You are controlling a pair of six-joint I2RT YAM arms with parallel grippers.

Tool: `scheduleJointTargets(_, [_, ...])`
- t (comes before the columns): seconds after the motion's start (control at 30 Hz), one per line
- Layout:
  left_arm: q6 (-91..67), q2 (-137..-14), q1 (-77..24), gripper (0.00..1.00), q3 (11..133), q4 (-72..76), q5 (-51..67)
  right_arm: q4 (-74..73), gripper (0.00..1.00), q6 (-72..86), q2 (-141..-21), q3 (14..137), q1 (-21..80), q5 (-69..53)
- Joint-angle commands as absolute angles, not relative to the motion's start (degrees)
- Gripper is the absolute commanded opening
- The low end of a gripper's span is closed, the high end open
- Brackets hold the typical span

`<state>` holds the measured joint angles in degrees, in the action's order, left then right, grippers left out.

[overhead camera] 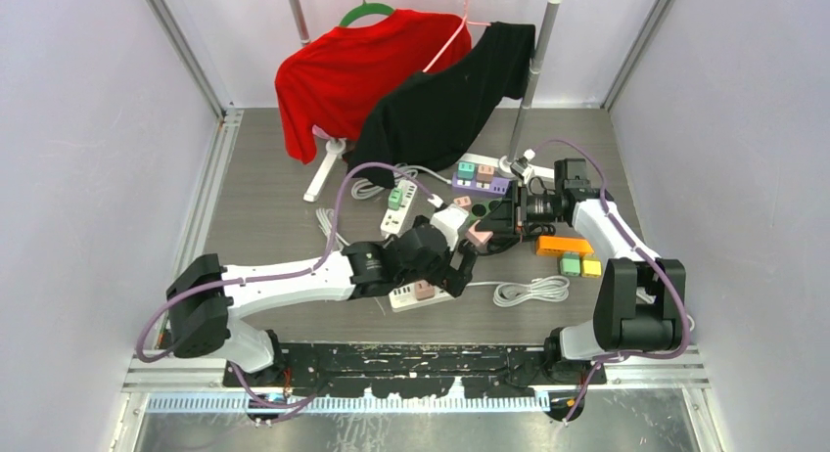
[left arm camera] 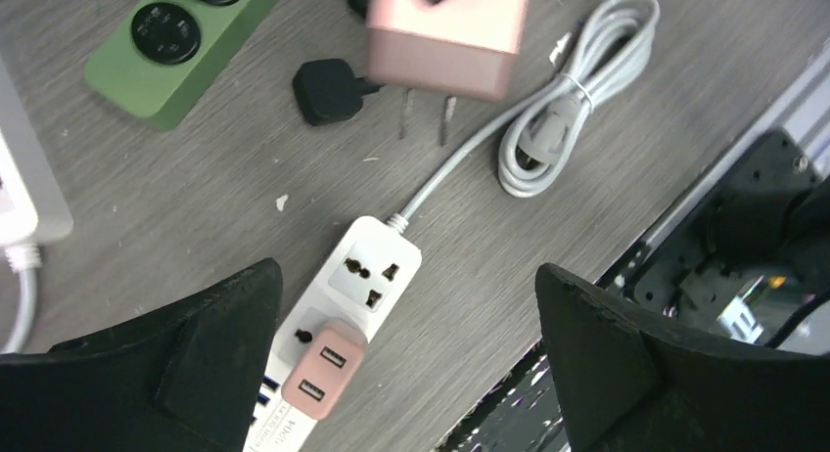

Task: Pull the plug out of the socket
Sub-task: Place the plug at the center of the board.

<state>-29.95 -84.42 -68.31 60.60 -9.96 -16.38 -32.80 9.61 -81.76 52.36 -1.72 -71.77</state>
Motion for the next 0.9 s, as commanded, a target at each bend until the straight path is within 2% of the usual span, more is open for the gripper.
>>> scheduleJointTargets(0.0, [-18.6, -86.4, -65.5, 1.0, 69.1, -13.1, -7.2, -33.9, 0.01, 8.3, -81.0, 54.2, -1.3, -73.1])
scheduleJointTargets(0.3, [-27.5, -92.0, -62.8, 0.97, 77.9, -19.1, -10.4, -35.4, 0.01, 6.8, -81.1, 54.8, -1.1, -73.2])
scheduleJointTargets(0.47, [-28.9, -93.3, -62.8, 0.85, 79.5, -18.7, -11.7, -35.5, 0.01, 6.5, -81.3, 54.9, -0.9, -73.3])
scheduleJointTargets(0.63, [-29.5, -95.4, -62.8, 0.79, 82.1, -18.8, -9.9, -36.4, 0.01, 5.6, -81.6, 55.2, -0.7, -73.2])
scheduleJointTargets(0.8, [-29.8, -96.8, -62.8, 0.64, 83.3, -18.5, -8.4, -36.8, 0.01, 5.1, -81.6, 55.3, -0.6, -73.2])
scheduleJointTargets(0.87, [-29.8, -97.5, -62.8, 0.61, 83.9, -18.8, -8.1, -36.9, 0.01, 5.0, -81.6, 55.3, -0.5, -73.2])
